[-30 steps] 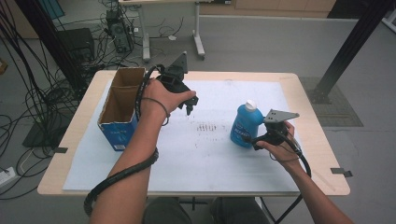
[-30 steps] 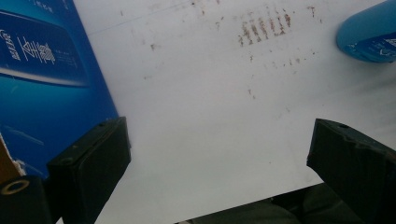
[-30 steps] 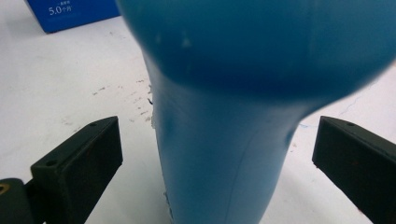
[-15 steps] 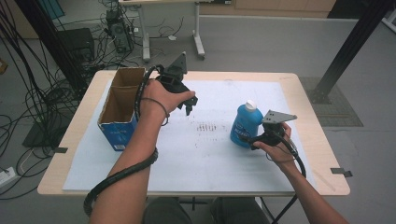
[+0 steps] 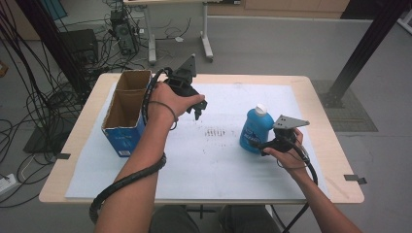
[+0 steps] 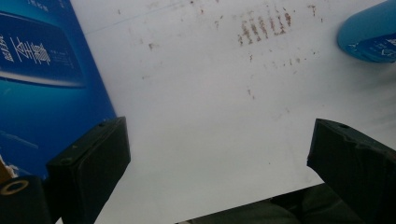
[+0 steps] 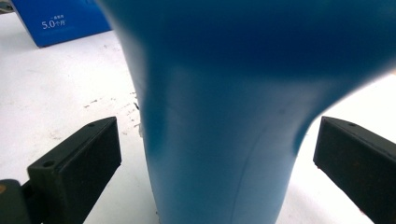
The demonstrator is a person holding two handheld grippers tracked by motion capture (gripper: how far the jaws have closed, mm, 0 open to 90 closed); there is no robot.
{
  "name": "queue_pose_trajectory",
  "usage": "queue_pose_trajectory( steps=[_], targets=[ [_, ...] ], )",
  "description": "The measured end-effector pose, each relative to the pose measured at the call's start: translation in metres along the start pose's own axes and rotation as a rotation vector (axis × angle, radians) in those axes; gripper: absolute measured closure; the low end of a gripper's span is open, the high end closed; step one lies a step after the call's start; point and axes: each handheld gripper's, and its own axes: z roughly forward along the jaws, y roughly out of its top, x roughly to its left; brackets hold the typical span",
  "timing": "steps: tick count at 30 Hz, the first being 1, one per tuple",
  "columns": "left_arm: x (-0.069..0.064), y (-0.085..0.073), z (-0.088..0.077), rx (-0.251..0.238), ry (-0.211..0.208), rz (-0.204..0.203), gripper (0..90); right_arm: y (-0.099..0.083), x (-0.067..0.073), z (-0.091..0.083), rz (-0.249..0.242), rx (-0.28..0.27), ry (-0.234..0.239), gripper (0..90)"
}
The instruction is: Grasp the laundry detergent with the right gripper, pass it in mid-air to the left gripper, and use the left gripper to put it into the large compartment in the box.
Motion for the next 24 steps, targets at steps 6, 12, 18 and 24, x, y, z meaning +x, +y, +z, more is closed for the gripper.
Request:
queue_pose_trajectory(
  steps=[6, 12, 18, 24],
  targets=[
    [-0.001, 0.0008, 0.0004, 0.0, 0.0, 0.001, 6.1, -0.0012, 0.0, 0.0, -0.001, -0.011, -0.005, 0.5],
    [-0.0025, 0.002, -0.0003, -0.004, -0.003, 0.001, 6.1, -0.0014, 0.0003, 0.0006, -0.003, -0.015, -0.002, 0.6],
    [-0.0021, 0.002, -0.0004, -0.005, -0.003, 0.001, 6.1, -0.0017, 0.001, 0.0015, -0.005, -0.021, -0.011, 0.5],
    [-0.0009, 0.0012, -0.0004, -0.008, -0.001, -0.002, 6.1, -0.0006, 0.0011, 0.0012, -0.002, -0.034, -0.023, 0.5]
  ],
)
